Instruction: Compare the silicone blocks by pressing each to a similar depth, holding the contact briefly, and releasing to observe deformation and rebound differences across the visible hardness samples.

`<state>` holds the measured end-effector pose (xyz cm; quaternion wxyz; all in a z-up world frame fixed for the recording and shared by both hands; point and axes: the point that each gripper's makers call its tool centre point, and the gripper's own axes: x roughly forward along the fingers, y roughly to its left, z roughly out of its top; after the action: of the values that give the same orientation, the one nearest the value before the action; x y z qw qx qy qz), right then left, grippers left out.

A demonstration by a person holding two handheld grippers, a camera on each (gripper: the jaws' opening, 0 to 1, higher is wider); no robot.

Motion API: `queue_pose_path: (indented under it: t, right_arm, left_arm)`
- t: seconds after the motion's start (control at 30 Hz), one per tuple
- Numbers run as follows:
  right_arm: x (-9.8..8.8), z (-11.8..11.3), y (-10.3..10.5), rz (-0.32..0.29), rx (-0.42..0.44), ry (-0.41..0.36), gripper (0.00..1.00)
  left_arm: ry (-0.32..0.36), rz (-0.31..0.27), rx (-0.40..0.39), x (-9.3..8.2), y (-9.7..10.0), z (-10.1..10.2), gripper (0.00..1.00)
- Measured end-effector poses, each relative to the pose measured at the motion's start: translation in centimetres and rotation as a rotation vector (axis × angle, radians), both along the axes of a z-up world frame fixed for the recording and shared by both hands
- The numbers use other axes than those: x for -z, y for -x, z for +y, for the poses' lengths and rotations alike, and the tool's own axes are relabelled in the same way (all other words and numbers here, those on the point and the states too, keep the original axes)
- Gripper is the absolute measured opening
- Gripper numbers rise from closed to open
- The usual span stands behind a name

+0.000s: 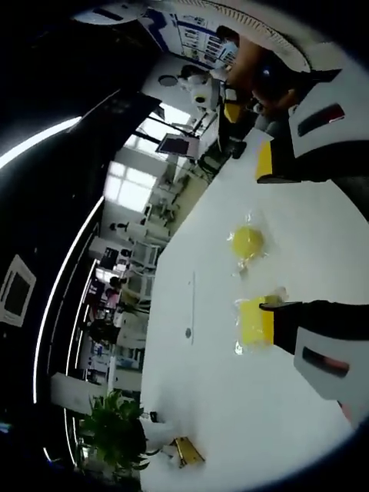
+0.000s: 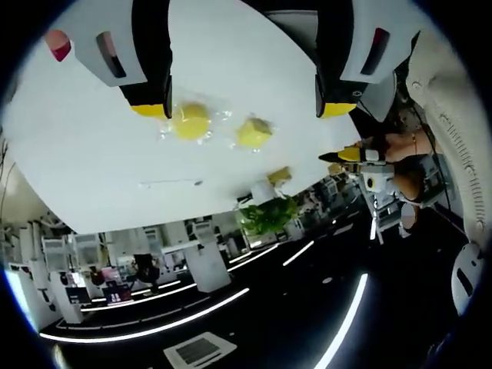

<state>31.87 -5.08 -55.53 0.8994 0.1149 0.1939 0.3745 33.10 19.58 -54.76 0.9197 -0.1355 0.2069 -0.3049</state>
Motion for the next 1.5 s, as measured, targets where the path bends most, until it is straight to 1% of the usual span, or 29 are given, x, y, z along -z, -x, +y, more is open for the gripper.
queue_pose_path:
  t: [0.1,0.3,0.33,0.4,0.5,0.53,0.7,0.8,0.83,0.87,0.93,1.1,1.3,1.5]
  right_arm:
    - [0.2,-0.1,-0.3,0.007,0.003,-0.002,0.70]
    - [0.6,-0.3,-0.8,0.019,0.008,-0.002,0.70]
    - [0.6,-0.3,-0.9,0.021,0.008,-0.003,0.70]
    - [0.8,-0.3,-1.0,0.026,0.007,-0.004,0.70]
    - [1.1,-0.3,-1.2,0.037,0.003,-0.001,0.70]
    - [1.3,-0.2,-1.3,0.039,0.001,0.003,0.70]
    - [1.7,-0.1,-1.6,0.051,-0.007,0.006,0.70]
    - [1.9,-0.1,-1.8,0.055,-0.008,0.007,0.70]
    - [1.9,-0.1,-1.8,0.055,-0.008,0.009,0.69]
    - [2.1,-0.1,-1.9,0.058,-0.009,0.012,0.69]
    - [2.2,-0.1,-2.1,0.062,-0.010,0.011,0.69]
    - [2.9,-0.1,-2.4,0.077,-0.014,0.018,0.69]
    - [3.7,0.2,-2.4,0.102,-0.025,0.019,0.69]
    - [4.3,0.1,-2.7,0.118,-0.027,0.024,0.69]
  left_arm:
    - [0.027,0.013,0.003,-0.1,-0.9,-0.6,0.63]
    - [0.046,0.035,0.012,0.1,-3.0,-1.9,0.63]
    - [0.040,0.052,0.018,0.5,-3.4,-2.2,0.62]
    - [0.025,0.058,0.023,0.9,-4.2,-2.8,0.63]
    - [0.030,0.068,0.026,1.4,-5.3,-3.5,0.65]
    - [0.041,0.079,0.031,1.6,-5.7,-3.9,0.64]
    - [0.053,0.102,0.040,2.3,-7.1,-4.8,0.65]
    - [0.077,0.121,0.035,2.7,-8.0,-5.2,0.64]
    - [0.095,0.133,0.032,2.8,-8.4,-5.4,0.64]
    - [0.102,0.151,0.023,3.1,-8.7,-5.5,0.64]
    - [0.096,0.164,0.018,3.7,-9.5,-5.6,0.63]
    - [0.108,0.211,0.012,5.2,-11.2,-6.6,0.62]
    - [0.087,0.250,0.026,7.2,-12.4,-7.7,0.62]
    - [0.080,0.286,0.024,9.1,-13.4,-7.9,0.61]
